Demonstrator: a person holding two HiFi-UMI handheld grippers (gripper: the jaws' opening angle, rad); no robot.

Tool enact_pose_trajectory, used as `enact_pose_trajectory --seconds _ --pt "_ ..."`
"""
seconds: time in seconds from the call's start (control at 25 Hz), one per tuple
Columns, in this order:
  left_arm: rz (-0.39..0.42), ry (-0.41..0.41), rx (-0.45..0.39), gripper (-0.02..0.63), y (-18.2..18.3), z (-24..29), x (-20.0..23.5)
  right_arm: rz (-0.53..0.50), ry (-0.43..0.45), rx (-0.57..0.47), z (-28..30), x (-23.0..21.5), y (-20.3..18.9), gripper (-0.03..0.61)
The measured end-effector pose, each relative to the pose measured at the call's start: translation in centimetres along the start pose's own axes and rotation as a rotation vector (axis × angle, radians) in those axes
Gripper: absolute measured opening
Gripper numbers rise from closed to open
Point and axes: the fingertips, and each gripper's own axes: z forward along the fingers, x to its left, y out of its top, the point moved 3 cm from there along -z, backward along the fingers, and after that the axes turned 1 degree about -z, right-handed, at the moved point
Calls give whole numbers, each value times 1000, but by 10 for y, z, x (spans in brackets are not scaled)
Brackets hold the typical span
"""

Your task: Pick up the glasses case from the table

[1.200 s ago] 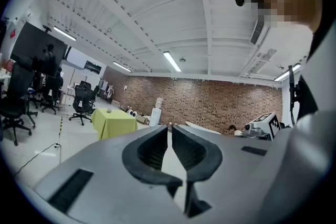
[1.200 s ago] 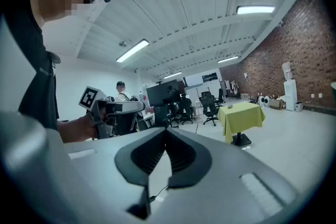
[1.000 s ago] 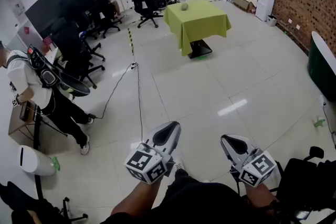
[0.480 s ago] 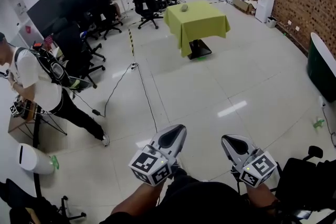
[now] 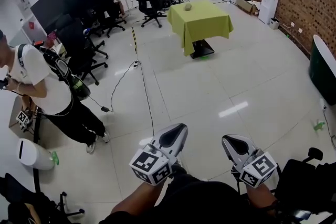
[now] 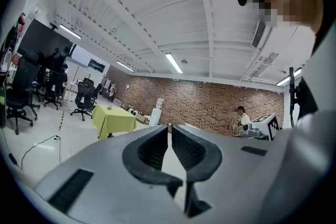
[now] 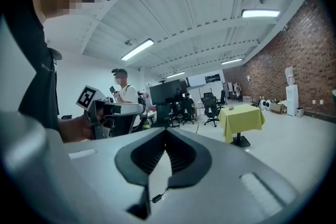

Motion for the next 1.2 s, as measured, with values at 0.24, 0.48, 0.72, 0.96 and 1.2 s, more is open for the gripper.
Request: enact_pose_trajectory --seconds 0.24,0.48,0.72,0.96,1.2 --pt "10 5 -5 29 2 -4 1 -4 5 -4 4 3 -1 2" --pt "12 7 -4 29 3 0 2 2 1 -5 3 -3 -2 3" --pt "12 12 -3 29 5 5 5 7 -4 -3 4 -7 -1 2" --pt "16 18 0 29 10 11 16 16 -9 3 13 -14 0 2" --pt "22 17 18 29 6 13 25 26 -3 8 25 -18 -5 2"
